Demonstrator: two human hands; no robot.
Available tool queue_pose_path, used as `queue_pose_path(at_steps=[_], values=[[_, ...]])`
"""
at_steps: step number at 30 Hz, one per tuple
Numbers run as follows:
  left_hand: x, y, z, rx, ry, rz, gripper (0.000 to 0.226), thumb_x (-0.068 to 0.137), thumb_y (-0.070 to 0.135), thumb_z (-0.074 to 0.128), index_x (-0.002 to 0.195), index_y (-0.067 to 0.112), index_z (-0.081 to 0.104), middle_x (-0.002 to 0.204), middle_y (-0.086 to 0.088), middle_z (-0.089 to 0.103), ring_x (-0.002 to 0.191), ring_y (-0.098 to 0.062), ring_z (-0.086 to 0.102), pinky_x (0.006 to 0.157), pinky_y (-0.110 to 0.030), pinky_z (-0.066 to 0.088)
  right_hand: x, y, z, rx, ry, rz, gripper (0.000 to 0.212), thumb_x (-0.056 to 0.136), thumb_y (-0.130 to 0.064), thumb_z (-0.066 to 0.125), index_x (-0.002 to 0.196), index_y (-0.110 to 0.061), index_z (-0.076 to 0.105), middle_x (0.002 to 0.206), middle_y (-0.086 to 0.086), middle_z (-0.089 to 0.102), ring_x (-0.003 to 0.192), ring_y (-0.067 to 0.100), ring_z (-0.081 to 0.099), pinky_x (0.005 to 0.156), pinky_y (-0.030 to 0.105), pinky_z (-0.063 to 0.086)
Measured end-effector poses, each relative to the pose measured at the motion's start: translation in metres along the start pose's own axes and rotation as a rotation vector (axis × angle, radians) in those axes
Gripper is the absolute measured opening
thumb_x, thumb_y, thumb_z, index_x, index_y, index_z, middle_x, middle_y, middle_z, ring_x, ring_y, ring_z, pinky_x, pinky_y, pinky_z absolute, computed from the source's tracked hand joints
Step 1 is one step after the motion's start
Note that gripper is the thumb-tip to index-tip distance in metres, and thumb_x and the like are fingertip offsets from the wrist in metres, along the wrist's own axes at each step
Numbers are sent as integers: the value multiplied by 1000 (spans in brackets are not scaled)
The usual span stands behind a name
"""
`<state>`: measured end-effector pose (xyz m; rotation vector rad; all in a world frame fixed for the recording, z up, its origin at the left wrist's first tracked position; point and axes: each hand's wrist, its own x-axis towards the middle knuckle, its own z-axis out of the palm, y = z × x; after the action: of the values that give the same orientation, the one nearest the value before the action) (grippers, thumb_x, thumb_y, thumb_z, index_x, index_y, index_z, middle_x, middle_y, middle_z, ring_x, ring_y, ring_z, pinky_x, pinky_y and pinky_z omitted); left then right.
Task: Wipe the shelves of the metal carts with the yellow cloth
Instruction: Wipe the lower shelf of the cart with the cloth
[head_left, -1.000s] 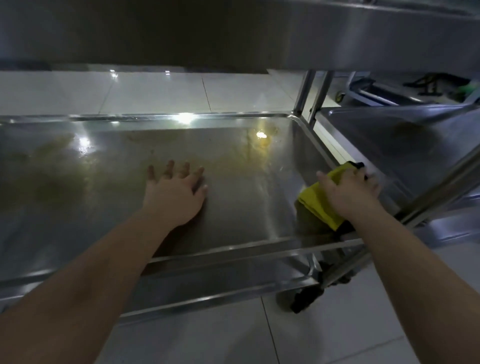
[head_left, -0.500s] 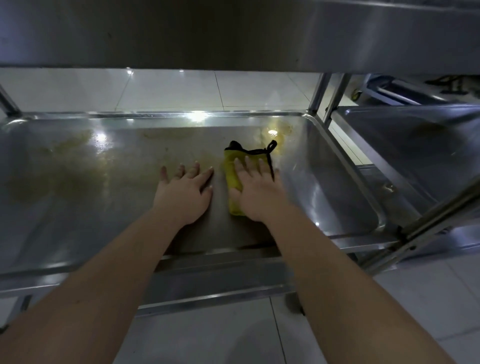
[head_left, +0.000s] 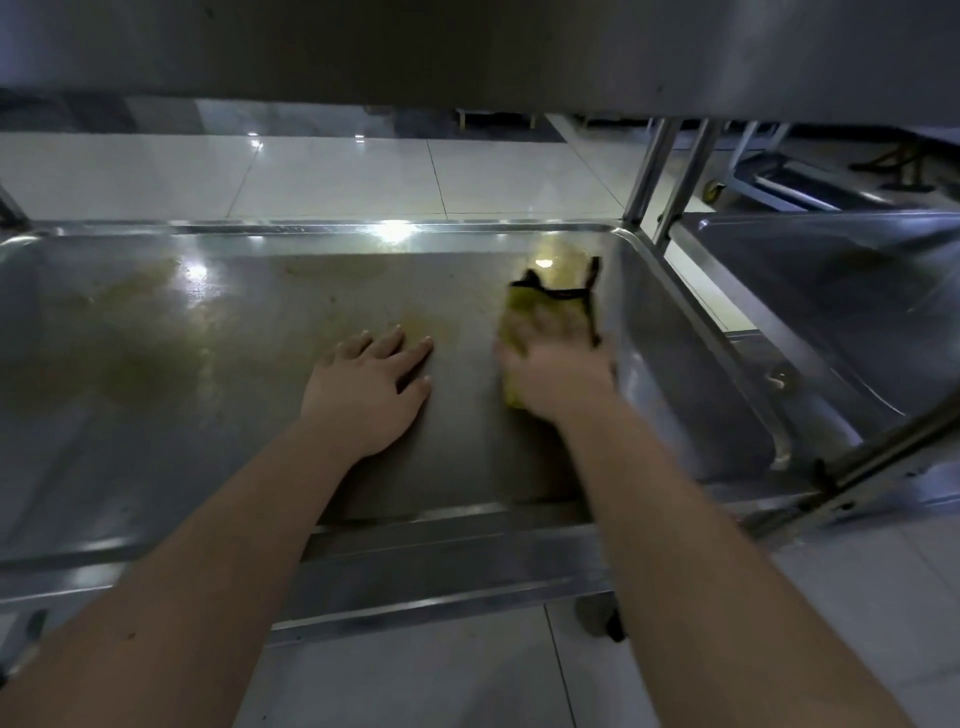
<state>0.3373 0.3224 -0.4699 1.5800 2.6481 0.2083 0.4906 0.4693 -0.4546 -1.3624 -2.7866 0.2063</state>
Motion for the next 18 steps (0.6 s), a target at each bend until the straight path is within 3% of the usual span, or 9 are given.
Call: queue_pose_path(at_steps=[3, 6, 8, 11, 14, 18], values=[[-1, -7, 1, -77, 32, -16, 56, 95, 50, 33, 150, 42, 23, 159, 13, 19, 146, -18, 16, 115, -40, 19, -10, -66, 15, 45, -7, -218, 53, 96, -56, 22, 148, -51, 15, 163, -10, 7, 149, 26, 1, 111, 64, 1], [1, -13, -1, -118, 2, -24, 57, 94, 52, 36, 149, 44, 23, 159, 17, 18, 146, -14, 15, 116, -40, 21, -1, -48, 13, 93, -31, -225, 53, 97, -56, 24, 148, -53, 11, 162, -16, 7, 149, 21, 1, 111, 65, -2], [1, -11, -2, -95, -24, -19, 57, 95, 54, 34, 149, 46, 21, 159, 18, 15, 147, -13, 12, 115, -40, 19, 10, -6, 6, 79, -10, -148, 57, 96, -56, 29, 149, -50, 8, 161, -17, 8, 149, 22, 2, 113, 63, -2], [1, -5, -1, -95, 2, -26, 56, 96, 54, 34, 149, 45, 22, 159, 17, 16, 147, -13, 12, 115, -39, 16, 21, 78, -9, 81, 26, 116, 55, 96, -57, 33, 148, -50, 19, 161, -16, 9, 149, 23, -5, 114, 64, -3], [2, -5, 0, -102, 12, -27, 56, 95, 54, 34, 149, 46, 23, 159, 18, 17, 147, -13, 13, 115, -38, 15, 20, 137, -21, 111, 45, 313, 55, 96, -57, 35, 149, -44, 26, 162, -6, 12, 148, 25, 5, 113, 64, 11], [3, -6, 1, -121, 26, -31, 55, 95, 53, 37, 148, 45, 26, 158, 17, 20, 146, -14, 15, 115, -39, 14, 26, 108, -17, 49, 55, 337, 54, 98, -51, 24, 151, -39, 19, 161, -6, 15, 148, 23, 9, 114, 60, 11]])
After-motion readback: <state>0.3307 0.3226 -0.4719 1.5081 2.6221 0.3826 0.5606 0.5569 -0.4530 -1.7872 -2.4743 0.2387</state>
